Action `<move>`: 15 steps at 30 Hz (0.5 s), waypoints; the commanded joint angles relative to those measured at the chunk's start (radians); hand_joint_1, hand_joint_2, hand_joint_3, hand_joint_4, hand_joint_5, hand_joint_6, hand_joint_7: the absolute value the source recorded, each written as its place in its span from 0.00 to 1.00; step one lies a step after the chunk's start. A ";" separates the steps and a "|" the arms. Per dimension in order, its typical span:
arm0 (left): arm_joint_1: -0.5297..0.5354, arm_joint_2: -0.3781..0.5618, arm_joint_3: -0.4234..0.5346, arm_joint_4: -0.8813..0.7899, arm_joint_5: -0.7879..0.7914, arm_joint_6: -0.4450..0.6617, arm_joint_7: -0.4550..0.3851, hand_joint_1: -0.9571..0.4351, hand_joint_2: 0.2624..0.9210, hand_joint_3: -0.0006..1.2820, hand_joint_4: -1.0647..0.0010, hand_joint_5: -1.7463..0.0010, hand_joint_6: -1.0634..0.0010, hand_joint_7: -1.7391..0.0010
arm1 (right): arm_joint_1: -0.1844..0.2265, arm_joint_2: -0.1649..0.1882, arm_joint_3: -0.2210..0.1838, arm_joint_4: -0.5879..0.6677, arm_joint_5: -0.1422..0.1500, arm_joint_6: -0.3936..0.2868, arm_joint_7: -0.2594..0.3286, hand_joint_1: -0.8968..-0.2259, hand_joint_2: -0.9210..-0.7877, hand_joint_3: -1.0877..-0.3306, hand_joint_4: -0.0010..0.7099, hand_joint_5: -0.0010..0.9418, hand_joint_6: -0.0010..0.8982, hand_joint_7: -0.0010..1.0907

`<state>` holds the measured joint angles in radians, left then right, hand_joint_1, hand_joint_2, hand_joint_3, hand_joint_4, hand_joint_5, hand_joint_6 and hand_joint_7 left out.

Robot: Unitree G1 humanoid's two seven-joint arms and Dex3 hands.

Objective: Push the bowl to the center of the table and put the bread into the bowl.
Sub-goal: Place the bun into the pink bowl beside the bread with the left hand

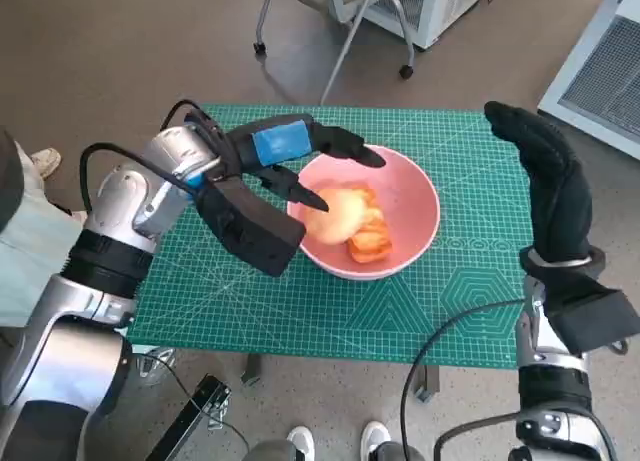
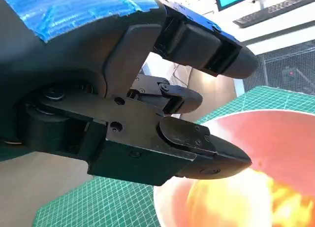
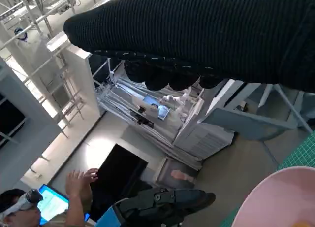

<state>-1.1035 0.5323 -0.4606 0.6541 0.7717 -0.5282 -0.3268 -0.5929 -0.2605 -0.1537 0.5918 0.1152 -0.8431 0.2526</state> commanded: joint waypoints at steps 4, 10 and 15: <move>-0.017 0.018 0.006 -0.020 0.013 -0.037 0.066 0.67 0.91 0.00 0.46 0.98 0.27 0.96 | 0.022 0.009 -0.001 0.014 0.018 0.011 0.009 0.48 0.00 0.37 0.54 0.00 0.05 0.67; 0.002 0.028 0.057 -0.046 -0.045 -0.059 0.093 0.68 0.91 0.00 0.34 0.97 0.18 0.95 | 0.019 0.010 0.000 0.008 0.014 0.012 0.001 0.47 0.00 0.37 0.54 0.00 0.05 0.67; 0.053 0.020 0.138 -0.104 -0.168 -0.027 0.055 0.70 0.92 0.00 0.28 0.97 0.15 0.94 | 0.009 0.007 -0.001 -0.006 0.003 0.016 -0.012 0.47 0.00 0.37 0.54 0.00 0.05 0.67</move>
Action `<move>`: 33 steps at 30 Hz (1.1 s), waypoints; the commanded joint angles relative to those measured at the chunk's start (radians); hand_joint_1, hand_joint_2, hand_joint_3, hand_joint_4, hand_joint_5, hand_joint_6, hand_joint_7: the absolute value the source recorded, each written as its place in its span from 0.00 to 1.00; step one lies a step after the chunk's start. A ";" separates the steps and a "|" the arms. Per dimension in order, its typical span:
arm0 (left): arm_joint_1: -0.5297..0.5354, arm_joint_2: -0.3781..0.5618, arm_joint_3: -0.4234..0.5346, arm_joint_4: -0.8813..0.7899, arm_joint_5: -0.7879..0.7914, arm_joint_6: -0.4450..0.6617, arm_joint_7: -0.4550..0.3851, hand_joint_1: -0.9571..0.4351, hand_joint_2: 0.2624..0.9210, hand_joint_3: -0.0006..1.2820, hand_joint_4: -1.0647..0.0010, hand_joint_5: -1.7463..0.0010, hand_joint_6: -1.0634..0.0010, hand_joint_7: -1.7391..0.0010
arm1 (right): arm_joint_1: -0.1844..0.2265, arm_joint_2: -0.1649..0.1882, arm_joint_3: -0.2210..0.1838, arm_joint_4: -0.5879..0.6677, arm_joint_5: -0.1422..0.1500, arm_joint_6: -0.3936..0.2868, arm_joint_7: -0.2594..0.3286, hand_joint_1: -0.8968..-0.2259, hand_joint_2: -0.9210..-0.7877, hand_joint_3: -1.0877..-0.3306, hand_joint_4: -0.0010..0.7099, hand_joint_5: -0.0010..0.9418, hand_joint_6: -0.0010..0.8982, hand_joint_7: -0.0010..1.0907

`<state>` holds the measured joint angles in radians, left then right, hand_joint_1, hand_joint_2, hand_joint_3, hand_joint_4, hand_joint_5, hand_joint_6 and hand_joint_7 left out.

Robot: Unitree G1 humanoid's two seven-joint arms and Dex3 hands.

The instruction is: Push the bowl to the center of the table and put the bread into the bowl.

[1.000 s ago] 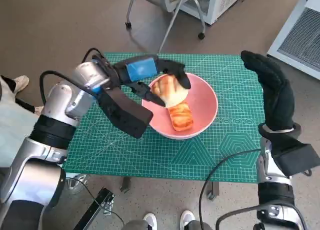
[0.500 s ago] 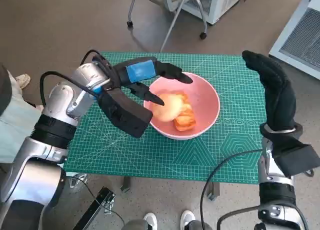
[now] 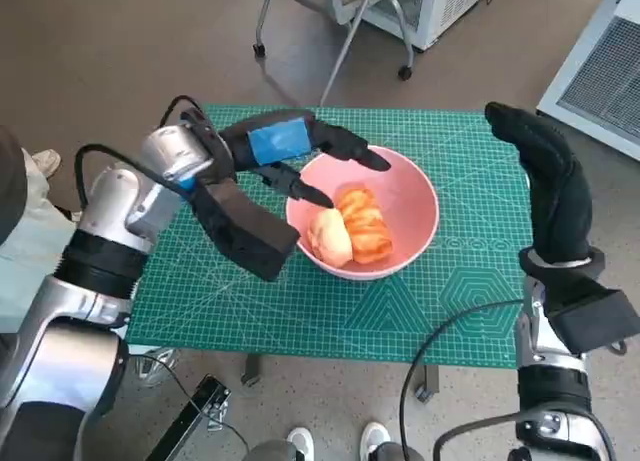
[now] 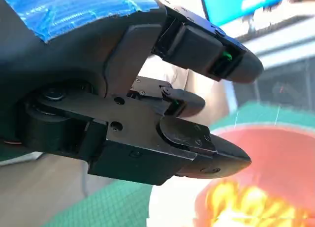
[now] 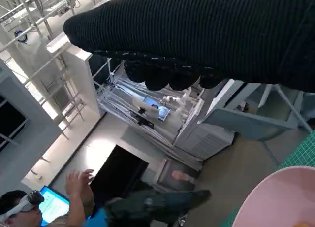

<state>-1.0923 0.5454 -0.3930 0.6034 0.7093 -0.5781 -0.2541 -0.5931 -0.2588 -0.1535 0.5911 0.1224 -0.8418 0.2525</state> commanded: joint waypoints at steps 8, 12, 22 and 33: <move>0.210 -0.044 0.246 -0.253 -0.360 0.117 0.007 0.77 0.95 0.01 0.27 0.97 0.15 0.92 | 0.002 0.012 -0.001 -0.093 0.001 0.062 -0.034 0.48 0.00 0.37 0.54 0.00 0.05 0.67; 0.311 -0.079 0.308 -0.366 -0.404 0.155 0.064 0.78 0.95 0.01 0.30 0.93 0.31 0.72 | 0.005 0.018 0.002 -0.143 -0.006 0.086 -0.049 0.49 0.00 0.37 0.54 0.00 0.06 0.68; 0.451 -0.155 0.381 -0.439 -0.476 0.146 0.147 0.62 0.96 0.08 0.59 0.55 0.46 0.37 | 0.000 0.025 0.009 -0.167 -0.025 0.098 -0.066 0.48 0.00 0.36 0.54 0.00 0.04 0.70; 0.534 -0.220 0.409 -0.442 -0.513 0.152 0.199 0.44 1.00 0.17 0.65 0.47 0.52 0.20 | -0.003 0.015 0.009 -0.153 -0.034 0.099 -0.065 0.47 0.00 0.36 0.54 0.00 0.03 0.71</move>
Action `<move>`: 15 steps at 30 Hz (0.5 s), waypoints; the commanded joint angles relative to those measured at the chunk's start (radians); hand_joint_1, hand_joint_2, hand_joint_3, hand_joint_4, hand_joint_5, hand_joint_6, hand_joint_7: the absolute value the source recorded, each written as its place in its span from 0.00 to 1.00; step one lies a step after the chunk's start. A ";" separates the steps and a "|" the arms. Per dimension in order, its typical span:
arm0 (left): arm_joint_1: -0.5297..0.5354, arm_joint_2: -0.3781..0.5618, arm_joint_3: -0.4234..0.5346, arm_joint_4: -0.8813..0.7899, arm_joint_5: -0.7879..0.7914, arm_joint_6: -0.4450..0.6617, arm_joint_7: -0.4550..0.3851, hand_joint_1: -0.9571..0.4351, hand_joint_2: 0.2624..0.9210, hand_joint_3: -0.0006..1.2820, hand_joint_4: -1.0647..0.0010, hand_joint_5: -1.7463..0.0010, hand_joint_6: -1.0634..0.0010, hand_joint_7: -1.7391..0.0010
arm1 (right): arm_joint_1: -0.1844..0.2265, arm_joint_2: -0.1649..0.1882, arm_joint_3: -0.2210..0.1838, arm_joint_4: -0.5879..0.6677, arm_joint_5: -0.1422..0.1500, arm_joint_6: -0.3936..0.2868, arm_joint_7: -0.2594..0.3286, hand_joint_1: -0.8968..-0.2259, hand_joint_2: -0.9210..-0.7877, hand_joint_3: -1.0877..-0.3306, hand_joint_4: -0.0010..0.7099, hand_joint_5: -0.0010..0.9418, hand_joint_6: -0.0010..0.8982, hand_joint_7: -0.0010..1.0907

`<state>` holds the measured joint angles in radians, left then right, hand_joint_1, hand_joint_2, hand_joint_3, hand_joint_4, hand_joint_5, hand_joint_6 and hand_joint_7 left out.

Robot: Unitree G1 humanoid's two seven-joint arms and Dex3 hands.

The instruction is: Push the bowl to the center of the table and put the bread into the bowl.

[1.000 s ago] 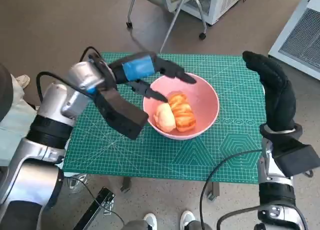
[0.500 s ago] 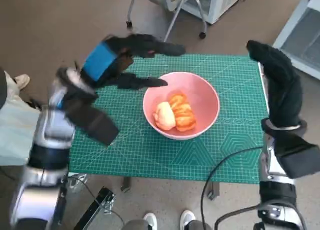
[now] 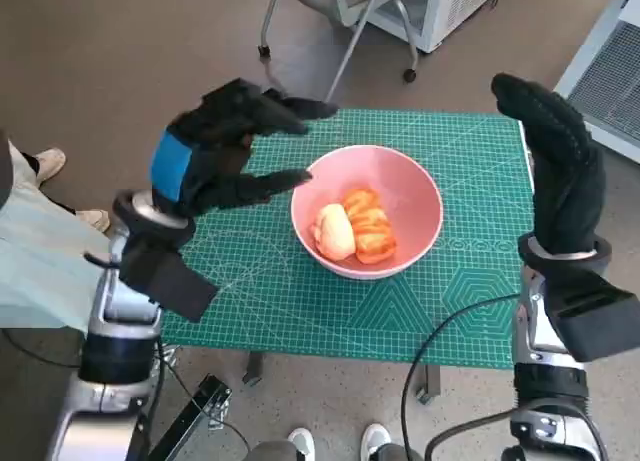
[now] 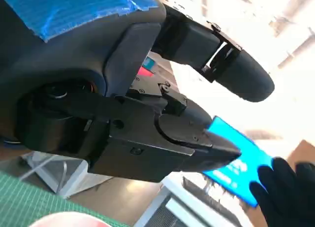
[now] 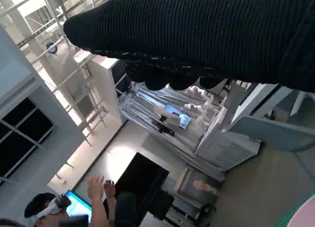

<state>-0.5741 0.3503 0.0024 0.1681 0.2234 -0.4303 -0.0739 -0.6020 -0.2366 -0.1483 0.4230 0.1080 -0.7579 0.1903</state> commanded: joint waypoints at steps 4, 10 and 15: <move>0.022 -0.047 0.017 -0.005 -0.027 0.014 0.034 0.44 1.00 0.19 0.66 0.47 0.54 0.18 | 0.007 -0.009 0.004 0.011 -0.020 0.022 0.000 0.47 0.00 0.36 0.54 0.00 0.03 0.71; 0.032 -0.084 0.020 0.003 -0.035 0.004 0.054 0.44 1.00 0.23 0.71 0.46 0.59 0.15 | 0.008 -0.009 0.003 0.007 -0.018 0.027 0.002 0.47 0.00 0.36 0.54 0.00 0.03 0.72; 0.044 -0.115 0.014 -0.001 -0.046 0.004 0.064 0.44 1.00 0.26 0.75 0.46 0.63 0.12 | 0.011 -0.007 0.005 0.005 -0.020 0.030 0.002 0.47 0.00 0.36 0.54 0.00 0.03 0.72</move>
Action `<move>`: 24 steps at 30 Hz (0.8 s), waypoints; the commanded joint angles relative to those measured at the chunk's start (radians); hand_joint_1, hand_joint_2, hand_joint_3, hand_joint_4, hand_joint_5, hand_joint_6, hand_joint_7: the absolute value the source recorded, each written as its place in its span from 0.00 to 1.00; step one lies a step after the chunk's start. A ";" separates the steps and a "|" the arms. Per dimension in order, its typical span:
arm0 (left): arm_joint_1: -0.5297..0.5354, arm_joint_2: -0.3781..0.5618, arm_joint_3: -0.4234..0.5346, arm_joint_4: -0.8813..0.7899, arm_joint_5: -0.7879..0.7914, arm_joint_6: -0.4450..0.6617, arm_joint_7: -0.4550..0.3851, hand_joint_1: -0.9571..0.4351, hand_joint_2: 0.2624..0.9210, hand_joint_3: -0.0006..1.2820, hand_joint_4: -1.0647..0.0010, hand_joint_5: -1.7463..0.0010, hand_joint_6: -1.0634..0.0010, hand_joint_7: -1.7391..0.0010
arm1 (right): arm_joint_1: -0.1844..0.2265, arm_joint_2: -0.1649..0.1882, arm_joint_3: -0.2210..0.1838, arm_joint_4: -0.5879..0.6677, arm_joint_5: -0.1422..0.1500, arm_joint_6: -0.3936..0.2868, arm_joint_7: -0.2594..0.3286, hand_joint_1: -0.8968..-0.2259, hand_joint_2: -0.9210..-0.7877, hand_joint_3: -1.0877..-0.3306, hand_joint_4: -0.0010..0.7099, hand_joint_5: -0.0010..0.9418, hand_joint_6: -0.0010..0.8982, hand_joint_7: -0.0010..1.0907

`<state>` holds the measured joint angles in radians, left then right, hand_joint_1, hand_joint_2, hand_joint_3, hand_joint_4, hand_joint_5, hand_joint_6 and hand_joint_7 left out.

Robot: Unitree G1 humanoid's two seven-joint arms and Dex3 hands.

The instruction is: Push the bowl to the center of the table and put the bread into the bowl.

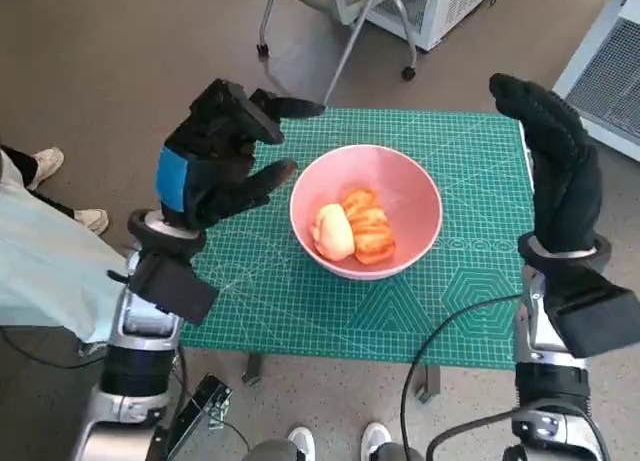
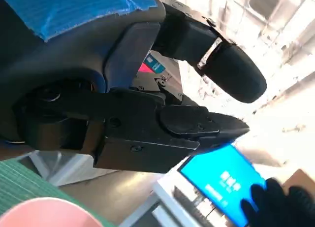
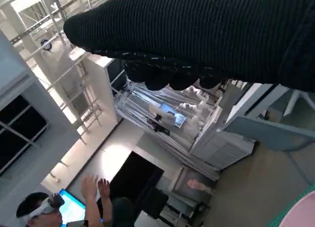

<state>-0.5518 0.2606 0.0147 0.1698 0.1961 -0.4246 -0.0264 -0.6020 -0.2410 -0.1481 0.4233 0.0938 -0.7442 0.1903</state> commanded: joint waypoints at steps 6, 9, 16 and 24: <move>0.036 -0.057 -0.004 -0.015 -0.023 0.012 0.020 0.63 0.84 0.31 0.82 0.49 0.77 0.30 | 0.015 0.000 0.008 -0.001 -0.004 0.020 0.004 0.46 0.00 0.37 0.54 0.00 0.03 0.72; 0.042 -0.066 -0.006 -0.023 -0.022 0.020 0.018 0.71 0.76 0.33 0.84 0.51 0.82 0.42 | 0.017 0.001 0.009 -0.003 -0.002 0.022 0.005 0.45 0.00 0.37 0.54 0.00 0.02 0.72; 0.050 -0.076 -0.006 -0.033 -0.018 0.036 0.012 0.75 0.71 0.34 0.87 0.53 0.86 0.48 | 0.020 0.002 0.010 -0.003 -0.002 0.020 0.005 0.44 0.00 0.37 0.54 0.00 0.02 0.72; 0.058 -0.080 -0.010 -0.053 -0.018 0.054 0.007 0.75 0.70 0.34 0.89 0.54 0.90 0.49 | 0.020 -0.001 0.009 0.011 -0.014 0.010 0.000 0.44 0.00 0.37 0.54 0.00 0.03 0.72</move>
